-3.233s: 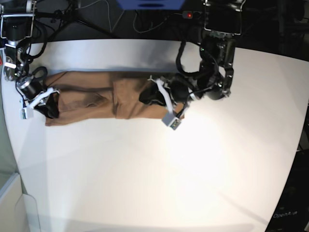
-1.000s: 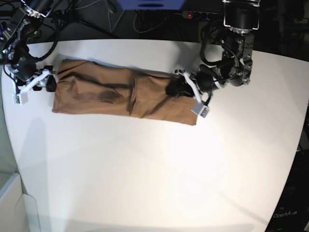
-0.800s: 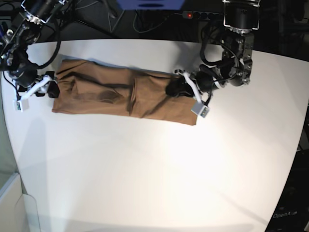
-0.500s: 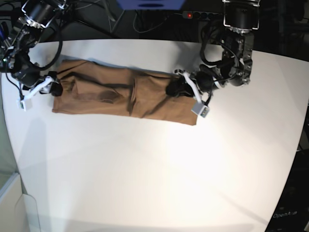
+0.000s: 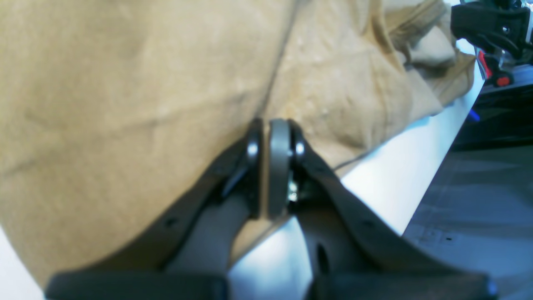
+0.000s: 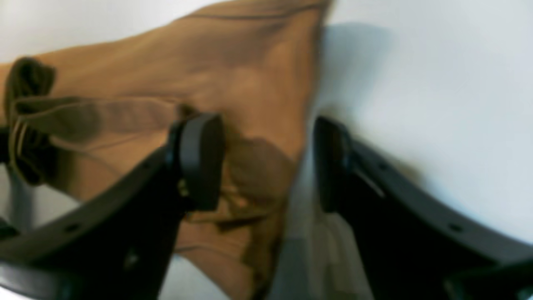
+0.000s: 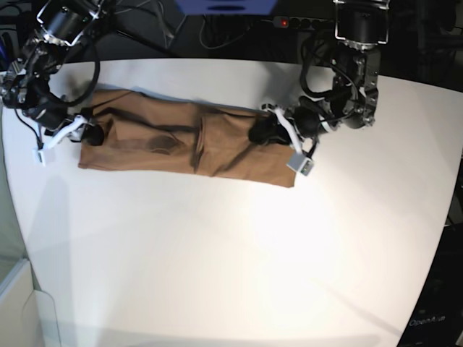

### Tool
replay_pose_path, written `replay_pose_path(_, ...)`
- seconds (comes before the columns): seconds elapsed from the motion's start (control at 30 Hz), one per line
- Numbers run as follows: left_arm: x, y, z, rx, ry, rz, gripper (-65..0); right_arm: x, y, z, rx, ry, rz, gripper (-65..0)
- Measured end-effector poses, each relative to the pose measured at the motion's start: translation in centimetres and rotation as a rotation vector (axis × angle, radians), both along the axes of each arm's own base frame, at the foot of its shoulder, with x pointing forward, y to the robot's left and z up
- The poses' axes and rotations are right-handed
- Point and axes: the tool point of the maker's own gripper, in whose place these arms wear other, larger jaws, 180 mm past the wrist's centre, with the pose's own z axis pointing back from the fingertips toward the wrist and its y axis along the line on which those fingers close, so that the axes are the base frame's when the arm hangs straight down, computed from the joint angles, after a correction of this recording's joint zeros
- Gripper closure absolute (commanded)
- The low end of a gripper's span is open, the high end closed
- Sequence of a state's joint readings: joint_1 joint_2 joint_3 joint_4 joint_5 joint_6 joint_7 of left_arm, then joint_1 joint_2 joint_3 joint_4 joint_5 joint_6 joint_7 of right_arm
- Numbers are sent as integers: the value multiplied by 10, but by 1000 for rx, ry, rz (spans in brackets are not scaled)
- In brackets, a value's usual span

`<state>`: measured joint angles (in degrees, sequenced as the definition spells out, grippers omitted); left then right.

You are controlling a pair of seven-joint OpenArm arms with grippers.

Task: Fold the T-shirt properly

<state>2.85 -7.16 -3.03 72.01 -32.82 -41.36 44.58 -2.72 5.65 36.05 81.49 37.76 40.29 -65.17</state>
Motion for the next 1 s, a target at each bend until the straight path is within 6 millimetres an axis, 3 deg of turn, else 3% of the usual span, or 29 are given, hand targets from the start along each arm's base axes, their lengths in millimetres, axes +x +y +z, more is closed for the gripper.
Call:
replay_pose_path(0.13,0,0,0,0,0,-1,-31,-1,11,-3,27,3,1,-231)
replay_pose_path(0.43,0,0,0,0,1,1,-31,-5,12,-4,31,15,7,-223)
replay_pose_path(0.6,0,0,0,0,1,1,-31,-9,13,-7,28,41,17,-67)
replay_pose_path(0.73,0,0,0,-1,1,2,-31,-12,14,-3,-35,66,71,-52)
replay_pose_path(0.87,-1,0,-1,-2,6,3,-31,-16,5,31,-171,9,101,-52)
replay_pose_path(1.0,0,0,-1,-4,4,4,-31,1,25,66,-252,-103,198,-52)
